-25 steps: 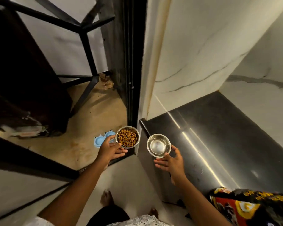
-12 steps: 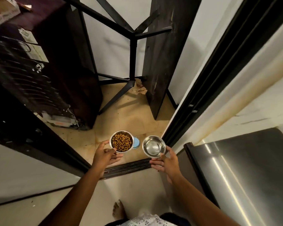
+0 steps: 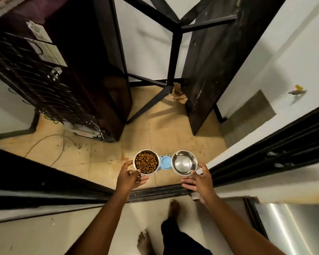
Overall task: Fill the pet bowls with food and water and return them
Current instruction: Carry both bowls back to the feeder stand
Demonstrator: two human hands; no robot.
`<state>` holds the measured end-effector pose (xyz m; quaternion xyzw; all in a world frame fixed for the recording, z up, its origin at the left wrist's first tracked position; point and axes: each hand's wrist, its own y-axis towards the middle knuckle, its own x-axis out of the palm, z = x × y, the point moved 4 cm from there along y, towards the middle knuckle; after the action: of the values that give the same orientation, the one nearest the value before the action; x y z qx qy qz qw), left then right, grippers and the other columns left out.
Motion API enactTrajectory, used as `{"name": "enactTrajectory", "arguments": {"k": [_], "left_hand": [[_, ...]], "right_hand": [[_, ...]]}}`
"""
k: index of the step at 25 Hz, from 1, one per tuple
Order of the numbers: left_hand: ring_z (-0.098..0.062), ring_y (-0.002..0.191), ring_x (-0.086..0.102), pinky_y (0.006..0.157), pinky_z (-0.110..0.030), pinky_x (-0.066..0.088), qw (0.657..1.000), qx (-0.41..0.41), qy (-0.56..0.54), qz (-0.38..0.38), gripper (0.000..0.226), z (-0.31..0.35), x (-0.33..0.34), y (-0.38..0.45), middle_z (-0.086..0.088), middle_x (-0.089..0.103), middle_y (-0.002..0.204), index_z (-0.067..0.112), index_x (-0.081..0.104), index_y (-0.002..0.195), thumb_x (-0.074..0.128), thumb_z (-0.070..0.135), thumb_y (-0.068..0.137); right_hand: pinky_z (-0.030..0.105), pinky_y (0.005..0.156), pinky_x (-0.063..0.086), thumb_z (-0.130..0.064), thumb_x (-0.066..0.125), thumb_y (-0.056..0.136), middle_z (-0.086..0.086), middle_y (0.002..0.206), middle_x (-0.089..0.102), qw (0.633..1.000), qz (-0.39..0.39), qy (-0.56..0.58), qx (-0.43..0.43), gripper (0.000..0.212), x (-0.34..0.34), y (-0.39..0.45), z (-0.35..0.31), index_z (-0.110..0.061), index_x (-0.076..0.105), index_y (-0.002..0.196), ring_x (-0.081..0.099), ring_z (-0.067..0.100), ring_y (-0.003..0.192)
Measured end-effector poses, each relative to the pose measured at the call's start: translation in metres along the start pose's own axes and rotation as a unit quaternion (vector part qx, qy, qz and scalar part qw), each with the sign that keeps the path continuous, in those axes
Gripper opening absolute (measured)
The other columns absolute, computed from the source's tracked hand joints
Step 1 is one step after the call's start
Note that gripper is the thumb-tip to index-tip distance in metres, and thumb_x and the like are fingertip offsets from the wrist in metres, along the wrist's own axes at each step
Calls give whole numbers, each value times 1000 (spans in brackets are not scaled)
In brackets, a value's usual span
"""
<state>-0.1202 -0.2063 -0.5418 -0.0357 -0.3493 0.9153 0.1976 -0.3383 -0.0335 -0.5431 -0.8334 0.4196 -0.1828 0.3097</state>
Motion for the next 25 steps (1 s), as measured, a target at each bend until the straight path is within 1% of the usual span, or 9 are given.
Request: {"name": "enactTrajectory", "arguments": {"k": [3,9,12,14,17,19,21,22,25], "left_hand": [[-39,80,76,63,-37,62,1000,-22,-1,18,39,-7,11,38,-24,70,97,15,43,132,53,0,98],[-25,63,76,60,-32,63,998,-47,-7,30,40,-29,32,154,-32,66,104,13,43,133,55,0,97],[-27,63,76,61,-33,63,995,-81,-50,28,31,-70,40,224,-29,62,104,18,50,123,53,0,98],[-29,67,76,63,-35,63,993,-97,-48,36,29,-112,43,278,-27,64,102,22,53,117,54,1,97],[-29,68,77,63,-37,63,993,-104,-30,52,39,-171,43,360,-23,67,93,19,49,127,57,-1,95],[-31,70,77,64,-38,63,993,-106,-23,50,42,-203,44,404,-25,67,94,19,48,129,59,-1,94],[-31,72,77,63,-37,62,992,-110,-7,54,41,-239,43,443,-30,66,101,19,49,130,59,0,94],[-29,71,77,62,-35,62,992,-114,4,58,40,-260,42,461,-30,66,103,19,49,130,58,1,95],[-26,69,77,62,-33,63,990,-124,19,62,40,-321,39,512,-28,66,101,17,48,132,56,2,97]], "right_hand": [[37,52,61,-10,50,107,37,108,68,1000,7,-12,13,42,1,49,-7,-22,39,145,77,30,64],[38,57,63,-13,56,104,32,111,69,999,29,-32,25,47,5,168,10,-25,40,147,76,32,66],[38,58,64,-11,57,104,26,110,70,998,36,-34,35,47,4,235,40,-24,41,145,75,31,64],[40,61,64,-9,56,103,21,102,72,997,37,-58,36,45,1,290,74,-26,43,142,76,32,66],[44,64,63,-10,57,103,22,99,73,995,46,-75,41,39,-8,370,128,-32,46,134,76,37,71],[43,64,63,-16,59,102,20,100,74,993,59,-91,42,32,-15,413,160,-35,50,126,76,37,71],[45,66,63,-21,62,100,17,95,75,991,65,-106,47,25,-20,455,194,-43,56,112,76,34,67],[46,68,63,-21,62,100,17,91,76,990,65,-114,52,27,-22,476,213,-47,57,106,75,30,63],[46,69,60,-13,59,100,10,74,75,988,63,-123,68,32,-32,533,270,-45,57,106,71,24,53]]}}
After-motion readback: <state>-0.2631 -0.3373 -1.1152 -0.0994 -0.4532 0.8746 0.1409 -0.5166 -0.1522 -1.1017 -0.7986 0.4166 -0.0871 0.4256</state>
